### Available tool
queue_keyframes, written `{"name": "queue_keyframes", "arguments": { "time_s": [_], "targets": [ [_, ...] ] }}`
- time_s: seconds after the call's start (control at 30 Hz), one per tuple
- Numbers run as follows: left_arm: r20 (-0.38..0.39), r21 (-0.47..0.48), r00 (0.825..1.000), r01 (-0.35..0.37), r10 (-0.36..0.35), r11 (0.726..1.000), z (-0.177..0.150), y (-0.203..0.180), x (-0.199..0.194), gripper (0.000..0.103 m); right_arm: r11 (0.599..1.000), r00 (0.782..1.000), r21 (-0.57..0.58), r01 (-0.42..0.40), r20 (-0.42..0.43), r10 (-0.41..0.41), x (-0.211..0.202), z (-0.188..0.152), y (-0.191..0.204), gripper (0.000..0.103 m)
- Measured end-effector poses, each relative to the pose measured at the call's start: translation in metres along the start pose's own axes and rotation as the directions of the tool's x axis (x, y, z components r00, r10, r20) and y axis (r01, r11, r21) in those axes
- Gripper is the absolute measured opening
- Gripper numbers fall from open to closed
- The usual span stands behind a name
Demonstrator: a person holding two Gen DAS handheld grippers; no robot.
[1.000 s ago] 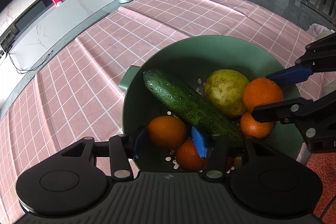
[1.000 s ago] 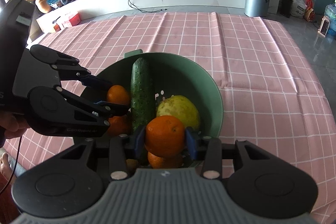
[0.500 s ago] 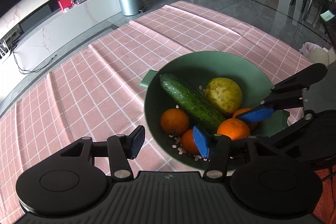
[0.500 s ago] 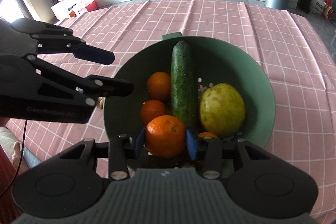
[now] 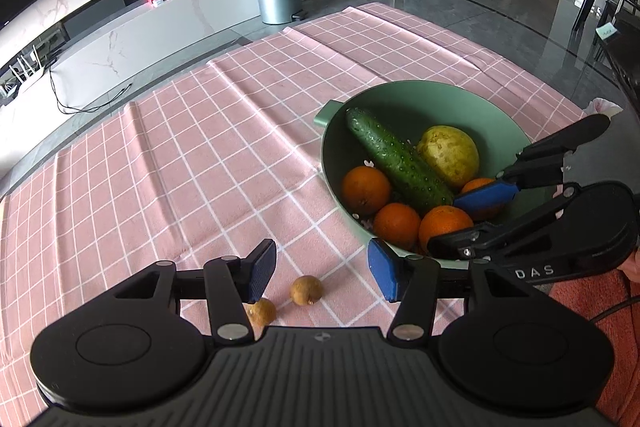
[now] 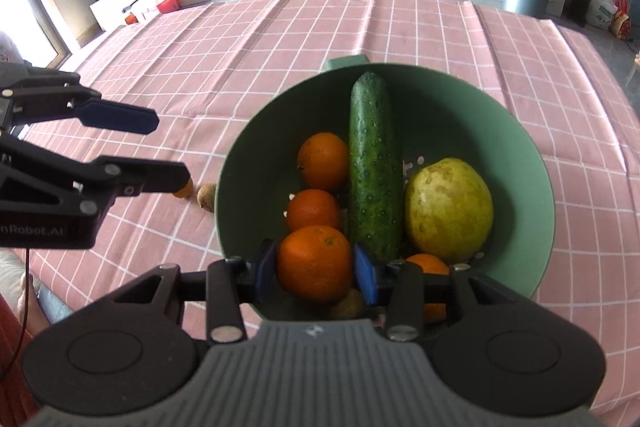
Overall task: Organize fruits
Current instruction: 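Withdraw both grippers from the colander toward the two kiwis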
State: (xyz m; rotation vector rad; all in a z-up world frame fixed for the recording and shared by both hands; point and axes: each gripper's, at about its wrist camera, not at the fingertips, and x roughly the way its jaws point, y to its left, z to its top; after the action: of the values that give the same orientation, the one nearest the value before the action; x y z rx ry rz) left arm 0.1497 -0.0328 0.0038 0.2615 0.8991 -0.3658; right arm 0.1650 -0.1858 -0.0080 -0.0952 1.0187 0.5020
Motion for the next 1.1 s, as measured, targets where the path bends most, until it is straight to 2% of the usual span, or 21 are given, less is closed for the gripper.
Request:
{"name": "queue_keyframes", "arguments": {
  "time_s": [0.07, 0.2, 0.57, 0.8, 0.83, 0.9, 1.1],
  "targets": [
    [0.003, -0.004, 1.000, -0.001, 0.001, 1.000, -0.004, 0.000, -0.004, 0.063, 1.000, 1.000, 0.002, 0.013, 0.016, -0.013, -0.004, 0.002, 0.002, 0.048],
    [0.017, -0.023, 1.000, 0.002, -0.002, 1.000, -0.011, 0.001, -0.015, 0.063, 0.999, 0.997, 0.014, 0.040, 0.068, -0.041, -0.019, 0.001, 0.009, 0.052],
    [0.030, -0.093, 1.000, -0.001, 0.004, 0.996, -0.037, 0.016, -0.038, 0.063, 0.990, 0.965, 0.130, 0.053, 0.250, -0.085, -0.055, -0.023, 0.050, 0.053],
    [0.068, -0.160, 0.998, 0.022, -0.011, 0.987, -0.062, 0.027, -0.046, 0.063, 0.967, 0.934, 0.210, 0.145, 0.295, -0.204, -0.054, -0.050, 0.081, 0.055],
    [0.074, -0.171, 0.997, 0.027, -0.014, 0.985, -0.066, 0.028, -0.046, 0.063, 0.965, 0.933, 0.220, 0.143, 0.296, -0.205, -0.052, -0.054, 0.083, 0.056],
    [0.091, -0.201, 0.996, 0.035, -0.017, 0.979, -0.074, 0.032, -0.044, 0.063, 0.963, 0.935, 0.237, 0.131, 0.294, -0.200, -0.048, -0.060, 0.088, 0.064],
    [0.096, -0.271, 0.995, 0.037, -0.011, 0.962, -0.087, 0.044, -0.039, 0.062, 0.962, 0.942, 0.231, 0.149, 0.262, -0.208, -0.036, -0.069, 0.101, 0.063]
  ]
}}
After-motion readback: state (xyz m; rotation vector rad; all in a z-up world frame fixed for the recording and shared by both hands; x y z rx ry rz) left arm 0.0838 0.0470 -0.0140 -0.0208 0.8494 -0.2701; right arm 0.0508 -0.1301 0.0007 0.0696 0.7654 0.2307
